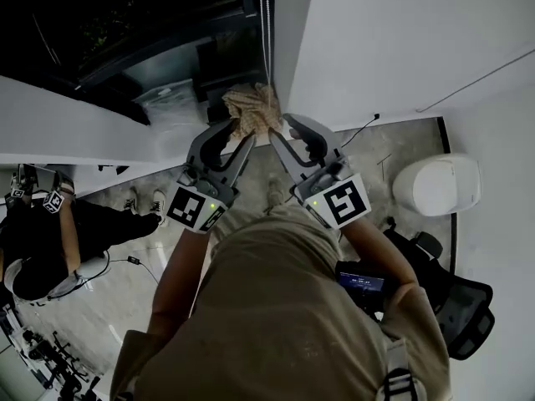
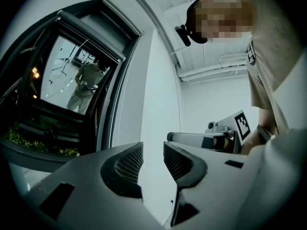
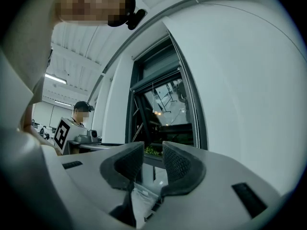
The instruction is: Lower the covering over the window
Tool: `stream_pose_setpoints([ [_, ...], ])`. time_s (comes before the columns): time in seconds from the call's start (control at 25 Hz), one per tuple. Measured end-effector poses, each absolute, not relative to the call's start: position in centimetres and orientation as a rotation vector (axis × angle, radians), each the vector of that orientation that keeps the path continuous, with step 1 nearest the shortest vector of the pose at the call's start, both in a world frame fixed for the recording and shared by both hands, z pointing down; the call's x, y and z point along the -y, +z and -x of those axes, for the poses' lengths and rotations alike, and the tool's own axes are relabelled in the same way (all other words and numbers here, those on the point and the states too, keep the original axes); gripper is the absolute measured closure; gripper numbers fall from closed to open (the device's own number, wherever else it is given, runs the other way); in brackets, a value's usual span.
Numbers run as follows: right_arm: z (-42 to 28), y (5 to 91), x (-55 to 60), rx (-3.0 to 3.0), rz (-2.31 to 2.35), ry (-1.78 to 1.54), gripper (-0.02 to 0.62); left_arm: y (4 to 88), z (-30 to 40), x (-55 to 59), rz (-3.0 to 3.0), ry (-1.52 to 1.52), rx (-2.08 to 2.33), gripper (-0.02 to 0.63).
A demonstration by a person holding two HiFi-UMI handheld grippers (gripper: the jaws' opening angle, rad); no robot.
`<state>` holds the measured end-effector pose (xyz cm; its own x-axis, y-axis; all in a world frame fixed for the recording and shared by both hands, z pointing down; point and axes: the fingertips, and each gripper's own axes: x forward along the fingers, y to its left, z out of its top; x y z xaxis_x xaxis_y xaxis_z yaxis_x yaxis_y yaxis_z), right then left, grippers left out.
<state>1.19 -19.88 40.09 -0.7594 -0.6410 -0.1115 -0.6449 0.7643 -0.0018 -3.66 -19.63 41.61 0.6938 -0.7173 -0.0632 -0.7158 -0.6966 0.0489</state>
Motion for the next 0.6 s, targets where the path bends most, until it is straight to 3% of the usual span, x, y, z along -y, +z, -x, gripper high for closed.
stream_pose_setpoints([
  [0.6, 6.9, 41.7, 13.1, -2.854, 1.156, 0.018, 0.489, 44.0, 12.3, 11.9, -2.842, -0.069, 1.125, 0.474],
])
